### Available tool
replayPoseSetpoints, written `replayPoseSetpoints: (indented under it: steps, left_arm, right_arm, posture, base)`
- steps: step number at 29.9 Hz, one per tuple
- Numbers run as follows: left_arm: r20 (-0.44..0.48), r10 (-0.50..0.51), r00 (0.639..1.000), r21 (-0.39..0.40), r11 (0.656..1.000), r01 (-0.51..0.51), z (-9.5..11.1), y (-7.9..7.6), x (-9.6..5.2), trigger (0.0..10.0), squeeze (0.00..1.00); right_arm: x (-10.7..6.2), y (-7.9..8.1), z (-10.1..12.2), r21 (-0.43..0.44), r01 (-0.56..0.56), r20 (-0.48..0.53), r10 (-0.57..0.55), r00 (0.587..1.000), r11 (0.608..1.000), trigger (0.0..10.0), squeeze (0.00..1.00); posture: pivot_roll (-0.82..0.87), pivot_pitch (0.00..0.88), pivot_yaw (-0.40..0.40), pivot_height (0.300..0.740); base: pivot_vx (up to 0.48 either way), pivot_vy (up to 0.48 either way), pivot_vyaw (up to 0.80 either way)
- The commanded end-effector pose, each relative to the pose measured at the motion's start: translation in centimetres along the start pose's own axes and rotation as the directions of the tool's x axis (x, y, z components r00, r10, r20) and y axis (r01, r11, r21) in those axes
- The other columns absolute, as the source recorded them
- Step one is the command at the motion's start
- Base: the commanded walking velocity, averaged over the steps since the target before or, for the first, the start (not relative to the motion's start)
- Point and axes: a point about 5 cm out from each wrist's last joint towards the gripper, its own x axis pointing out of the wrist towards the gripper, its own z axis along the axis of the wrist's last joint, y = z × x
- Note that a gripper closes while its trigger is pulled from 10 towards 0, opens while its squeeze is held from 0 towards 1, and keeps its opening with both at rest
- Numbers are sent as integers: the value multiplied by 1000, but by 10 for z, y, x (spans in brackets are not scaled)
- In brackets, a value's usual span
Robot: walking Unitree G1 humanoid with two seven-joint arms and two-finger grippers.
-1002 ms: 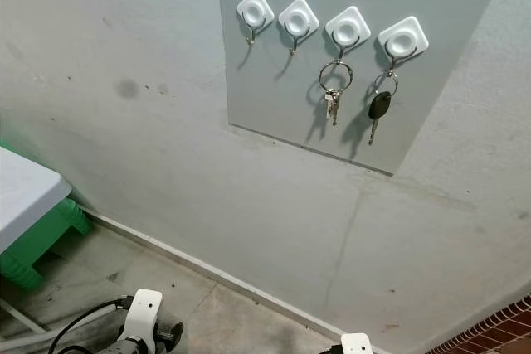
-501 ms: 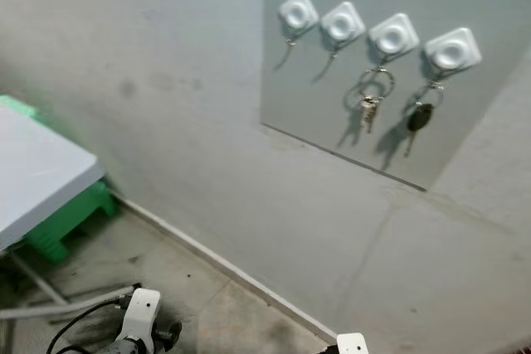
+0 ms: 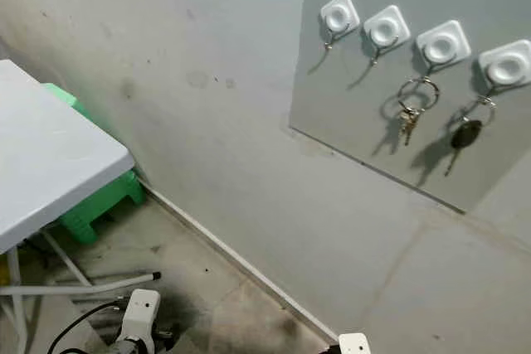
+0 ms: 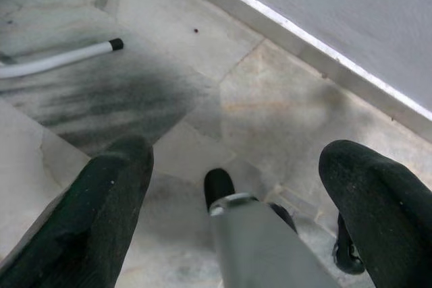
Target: Hang keys on a hook
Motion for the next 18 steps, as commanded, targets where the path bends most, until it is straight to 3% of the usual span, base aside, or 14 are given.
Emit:
replayPoseSetpoints:
  steps: [1,18]
  left_arm:
    - [-8,25,1000,21,999,-25,-1,10,-1,10000,0]
    - [-19,26,999,33,999,-25,-3,10,-2,10000,0]
  right_arm:
    - [0,5,-3,-6,-13,-15,13,1000,1000,10000,0]
    - [0,5,-5,-22,-14,-20,13,1000,1000,10000,0]
  posture:
    - [-48,0,2,740]
    - [-47,0,0,740]
  base:
    - [0,0,800]
    - [0,0,800]
